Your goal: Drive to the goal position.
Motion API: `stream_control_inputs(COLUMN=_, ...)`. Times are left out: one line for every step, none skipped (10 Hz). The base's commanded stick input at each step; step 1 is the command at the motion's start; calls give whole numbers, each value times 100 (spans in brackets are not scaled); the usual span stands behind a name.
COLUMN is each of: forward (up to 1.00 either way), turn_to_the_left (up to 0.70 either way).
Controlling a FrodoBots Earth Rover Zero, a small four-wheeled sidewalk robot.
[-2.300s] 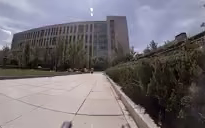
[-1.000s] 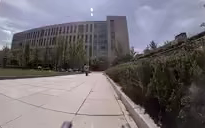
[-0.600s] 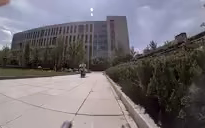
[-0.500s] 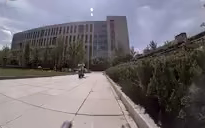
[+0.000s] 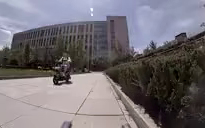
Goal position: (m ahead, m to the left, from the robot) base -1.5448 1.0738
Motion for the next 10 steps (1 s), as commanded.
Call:
stream_control_inputs(forward=4, turn_to_the_left=0)
stream_control_inputs(forward=4, turn_to_the_left=0)
stream_control_inputs(forward=4, turn_to_the_left=0)
stream_control_inputs(forward=4, turn_to_the_left=0)
stream_control_inputs(forward=4, turn_to_the_left=0)
stream_control_inputs(forward=4, turn_to_the_left=0)
stream_control_inputs(forward=4, turn_to_the_left=0)
stream_control_inputs(forward=0, turn_to_the_left=0)
stream_control_inputs(forward=0, turn_to_the_left=0)
stream_control_inputs(forward=2, turn_to_the_left=0)
